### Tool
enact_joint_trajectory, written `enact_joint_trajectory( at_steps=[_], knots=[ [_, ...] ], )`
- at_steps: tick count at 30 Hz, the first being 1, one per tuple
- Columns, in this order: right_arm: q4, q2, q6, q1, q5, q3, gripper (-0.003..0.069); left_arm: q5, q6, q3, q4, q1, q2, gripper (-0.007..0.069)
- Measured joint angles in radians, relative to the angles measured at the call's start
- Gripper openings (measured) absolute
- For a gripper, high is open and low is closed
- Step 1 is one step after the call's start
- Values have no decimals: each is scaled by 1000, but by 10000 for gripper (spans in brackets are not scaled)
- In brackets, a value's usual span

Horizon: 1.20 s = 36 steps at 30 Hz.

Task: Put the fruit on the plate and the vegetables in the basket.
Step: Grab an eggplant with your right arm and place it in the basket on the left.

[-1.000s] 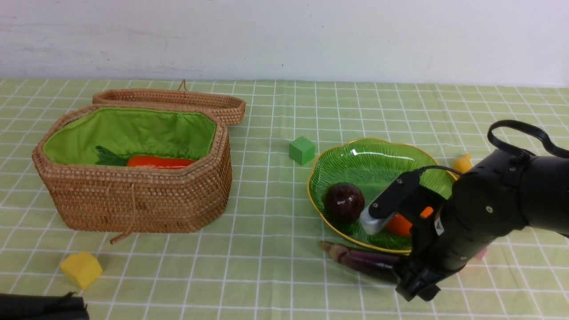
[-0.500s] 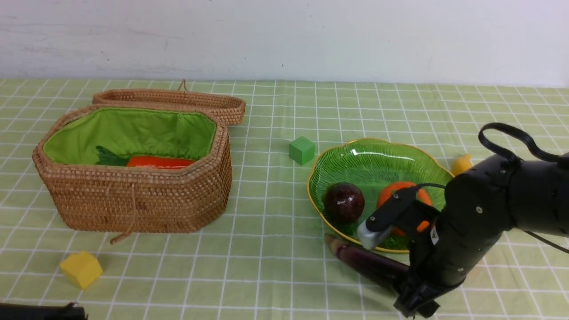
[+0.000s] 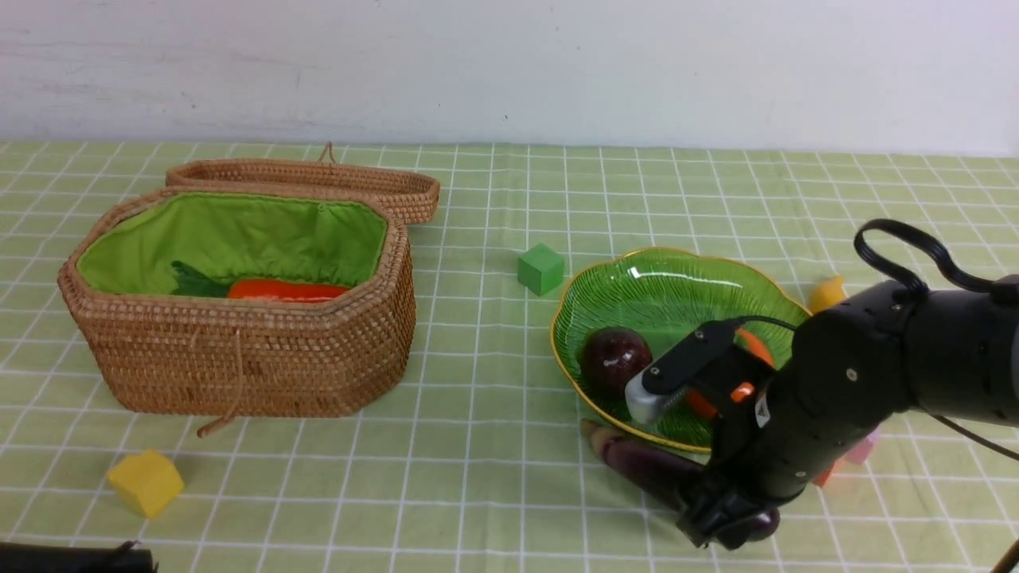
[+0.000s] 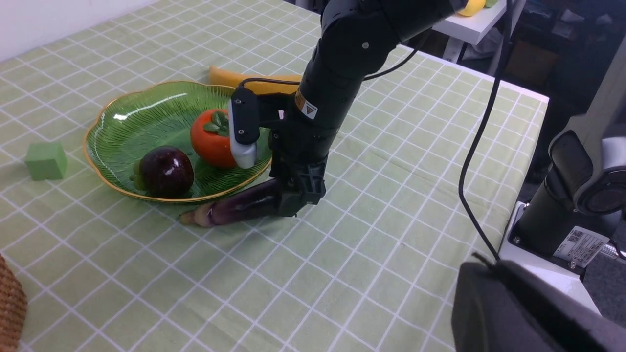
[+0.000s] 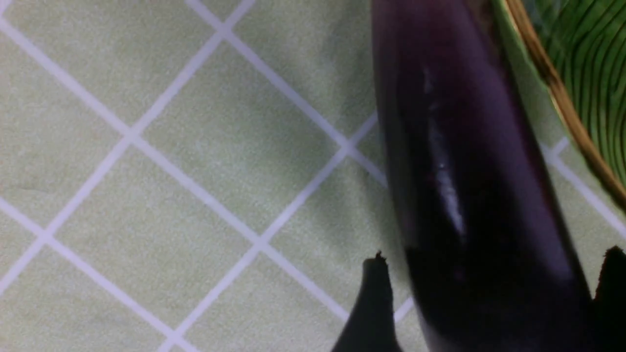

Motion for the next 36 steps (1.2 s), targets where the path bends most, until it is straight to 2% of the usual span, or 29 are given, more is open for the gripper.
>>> enact_joint_trajectory(
  at_steps=[7, 13, 23, 30, 36],
  knots=[
    [1, 43, 0, 0, 0, -1, 548, 0, 0, 0, 0, 0, 0, -10],
    [11, 44, -5, 1, 1, -1, 424, 0, 0, 0, 2, 0, 0, -5],
    [3, 39, -95, 10, 14, -4, 425, 0, 0, 0, 4, 0, 0, -3],
    [13, -27, -176, 86, 101, -3, 425, -2, 0, 0, 6, 0, 0, -3],
    [108, -83, -172, 140, 140, -69, 425, -19, -8, 0, 28, 0, 0, -3]
  ],
)
